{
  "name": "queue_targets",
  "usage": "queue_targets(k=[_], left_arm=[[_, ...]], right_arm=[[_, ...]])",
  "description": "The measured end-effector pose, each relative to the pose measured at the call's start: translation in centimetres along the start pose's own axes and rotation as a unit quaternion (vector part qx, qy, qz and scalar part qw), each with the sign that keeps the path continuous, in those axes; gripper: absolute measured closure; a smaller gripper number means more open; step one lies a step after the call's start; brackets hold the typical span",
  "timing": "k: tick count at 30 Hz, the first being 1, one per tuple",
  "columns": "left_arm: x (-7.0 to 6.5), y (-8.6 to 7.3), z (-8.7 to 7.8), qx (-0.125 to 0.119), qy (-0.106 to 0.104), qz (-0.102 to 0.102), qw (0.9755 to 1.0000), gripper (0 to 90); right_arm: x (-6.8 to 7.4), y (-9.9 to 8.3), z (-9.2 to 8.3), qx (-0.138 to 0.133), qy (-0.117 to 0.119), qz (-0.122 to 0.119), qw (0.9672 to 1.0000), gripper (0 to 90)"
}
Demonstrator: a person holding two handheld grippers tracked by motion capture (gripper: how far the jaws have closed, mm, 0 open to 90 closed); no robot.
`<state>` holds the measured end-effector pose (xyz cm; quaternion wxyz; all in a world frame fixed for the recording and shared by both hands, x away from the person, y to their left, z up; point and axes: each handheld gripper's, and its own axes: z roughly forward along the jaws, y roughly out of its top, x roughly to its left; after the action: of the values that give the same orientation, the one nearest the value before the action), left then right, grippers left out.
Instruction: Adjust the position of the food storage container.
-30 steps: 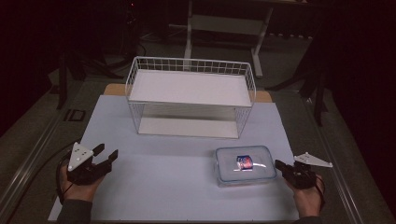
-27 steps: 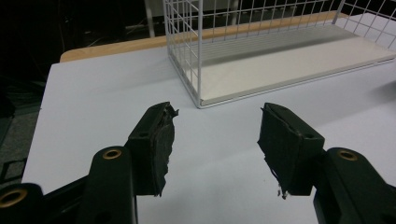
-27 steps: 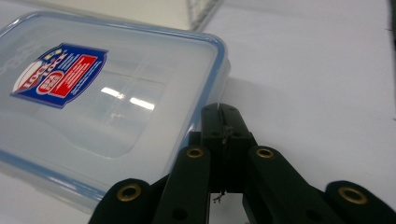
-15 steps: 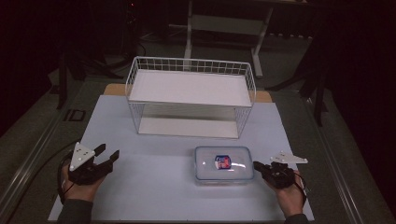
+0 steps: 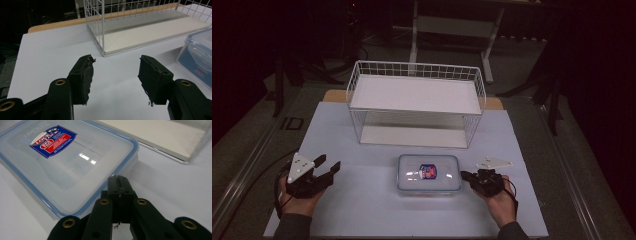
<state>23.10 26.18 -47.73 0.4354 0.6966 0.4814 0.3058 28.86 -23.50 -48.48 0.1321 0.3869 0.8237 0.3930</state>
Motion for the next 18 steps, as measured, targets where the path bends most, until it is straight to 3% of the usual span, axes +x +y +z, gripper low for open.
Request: queue_targets(k=[7, 18], left_arm=[[0.0, 0.0, 0.0, 0.001, 0.000, 0.000, 1.0000, 44.1], [-0.1, 0.1, 0.1, 0.002, -0.004, 0.004, 1.0000, 44.1]], right_arm=[[1.0, 1.1, 1.4, 0.002, 0.009, -0.014, 0.9999, 89.7], [1.8, 1.5, 2.2, -0.003, 0.010, -0.023, 0.9997, 89.0]])
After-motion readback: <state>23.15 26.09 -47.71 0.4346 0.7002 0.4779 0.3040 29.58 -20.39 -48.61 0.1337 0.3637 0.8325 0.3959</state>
